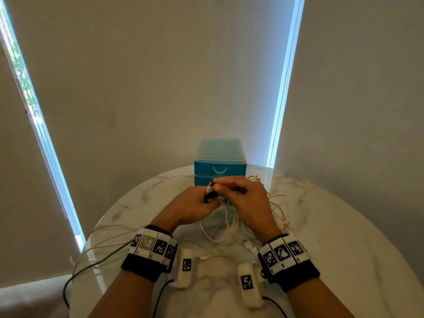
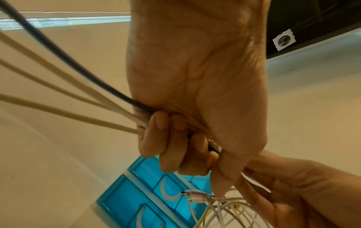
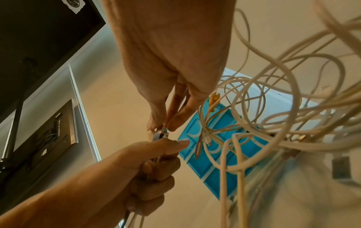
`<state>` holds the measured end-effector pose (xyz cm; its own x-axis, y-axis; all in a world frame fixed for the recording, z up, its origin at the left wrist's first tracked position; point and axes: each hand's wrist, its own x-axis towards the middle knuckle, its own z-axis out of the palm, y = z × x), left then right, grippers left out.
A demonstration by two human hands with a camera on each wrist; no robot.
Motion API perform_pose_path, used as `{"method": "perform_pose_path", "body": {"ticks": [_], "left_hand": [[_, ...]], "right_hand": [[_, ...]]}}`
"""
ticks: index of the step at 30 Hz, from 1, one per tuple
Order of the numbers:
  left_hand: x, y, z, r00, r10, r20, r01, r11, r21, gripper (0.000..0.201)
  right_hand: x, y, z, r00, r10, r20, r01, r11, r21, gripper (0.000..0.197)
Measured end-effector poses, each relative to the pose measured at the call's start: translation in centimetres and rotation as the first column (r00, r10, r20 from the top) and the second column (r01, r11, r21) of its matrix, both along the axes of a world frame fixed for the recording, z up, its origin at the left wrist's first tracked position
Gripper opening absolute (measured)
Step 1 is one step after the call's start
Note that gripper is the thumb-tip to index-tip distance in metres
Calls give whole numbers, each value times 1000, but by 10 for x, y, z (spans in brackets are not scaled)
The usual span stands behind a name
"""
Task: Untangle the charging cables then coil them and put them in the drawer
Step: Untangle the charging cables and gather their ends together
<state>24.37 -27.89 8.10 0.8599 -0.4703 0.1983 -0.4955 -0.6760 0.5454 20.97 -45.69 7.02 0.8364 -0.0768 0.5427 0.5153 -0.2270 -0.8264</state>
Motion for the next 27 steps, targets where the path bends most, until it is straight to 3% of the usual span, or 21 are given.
{"method": "perform_pose_path", "body": {"ticks": [7,11,16,19,21,24,27], "left_hand": [[4,0,-2,999,39,-28,-38,998,46,33],[6,1,-1,998,42,-38,-45,997,-61,19],[10,-2,-7,995,91,-43,-98,973,-210,17],[20,1,-11,980,195,-35,-198,948,-248,45],[24,3,-12,978,206,-46,-210,932,-295,57],[23,5,-8,982,178,-63,-188,922,-339,49],[19,5,-7,996,91,-24,-94,945,-315,37]], "right_hand": [[-1,-3,-1,999,-26,-36,23,996,-86,16],[-4,-4,1,998,-40,-45,35,993,-113,15],[-8,-13,14,998,-53,-42,48,992,-117,17],[-1,-42,24,957,-287,30,289,955,-61,20],[2,-63,23,953,-304,-9,300,945,-133,22],[3,-79,8,958,-242,-154,191,938,-289,39],[0,-81,4,946,-305,-111,265,924,-277,21]]}}
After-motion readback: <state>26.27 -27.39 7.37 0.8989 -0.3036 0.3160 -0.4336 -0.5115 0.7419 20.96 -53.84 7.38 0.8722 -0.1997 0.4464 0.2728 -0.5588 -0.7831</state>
